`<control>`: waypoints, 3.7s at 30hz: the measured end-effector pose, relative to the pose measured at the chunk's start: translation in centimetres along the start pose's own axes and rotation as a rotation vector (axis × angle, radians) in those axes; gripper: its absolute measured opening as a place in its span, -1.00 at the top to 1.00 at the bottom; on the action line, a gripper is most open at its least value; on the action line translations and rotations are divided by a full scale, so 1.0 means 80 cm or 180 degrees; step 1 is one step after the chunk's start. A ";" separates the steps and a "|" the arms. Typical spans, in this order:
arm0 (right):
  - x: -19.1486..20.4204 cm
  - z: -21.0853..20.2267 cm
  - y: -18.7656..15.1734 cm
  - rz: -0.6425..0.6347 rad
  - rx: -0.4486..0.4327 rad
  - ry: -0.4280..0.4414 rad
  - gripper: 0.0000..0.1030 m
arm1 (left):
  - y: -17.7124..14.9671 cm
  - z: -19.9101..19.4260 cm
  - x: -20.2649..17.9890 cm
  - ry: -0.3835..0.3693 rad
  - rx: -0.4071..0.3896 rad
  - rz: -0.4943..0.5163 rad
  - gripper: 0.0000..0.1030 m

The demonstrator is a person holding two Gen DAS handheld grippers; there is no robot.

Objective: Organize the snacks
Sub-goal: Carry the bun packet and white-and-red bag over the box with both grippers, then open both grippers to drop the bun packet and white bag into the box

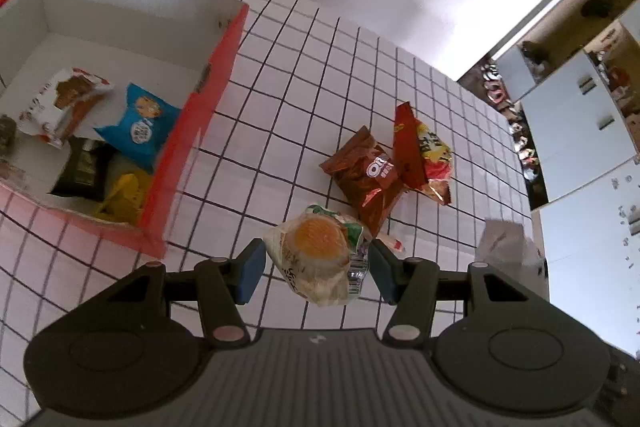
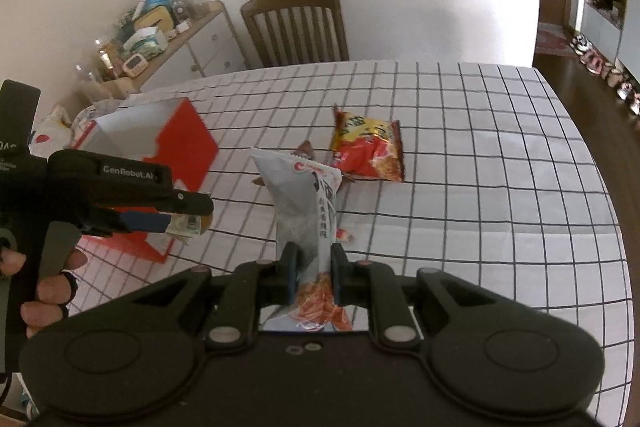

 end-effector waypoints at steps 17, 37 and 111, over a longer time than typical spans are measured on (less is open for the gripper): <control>0.113 -0.011 0.032 -0.0289 -0.0206 0.0216 0.71 | 0.026 -0.090 0.071 -0.0046 -0.0285 0.0061 -0.08; 0.260 0.056 0.072 -0.0641 -0.0206 0.0336 0.71 | 0.094 -0.138 0.192 0.0216 -0.0525 -0.0024 -0.08; 0.328 0.193 0.074 -0.0791 0.0150 -0.0128 -0.23 | 0.128 -0.071 0.259 0.0762 -0.0386 0.0106 -0.34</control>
Point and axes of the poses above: each gripper's, at about its wrist camera, not at the fingertips, and z roughly the way its jaws point, x to its left, y to its top, the point moved 2 cm from there along z, roughly the way its jaws point, and after that the axes turned 4 degrees about y, right-handed, at the moved point
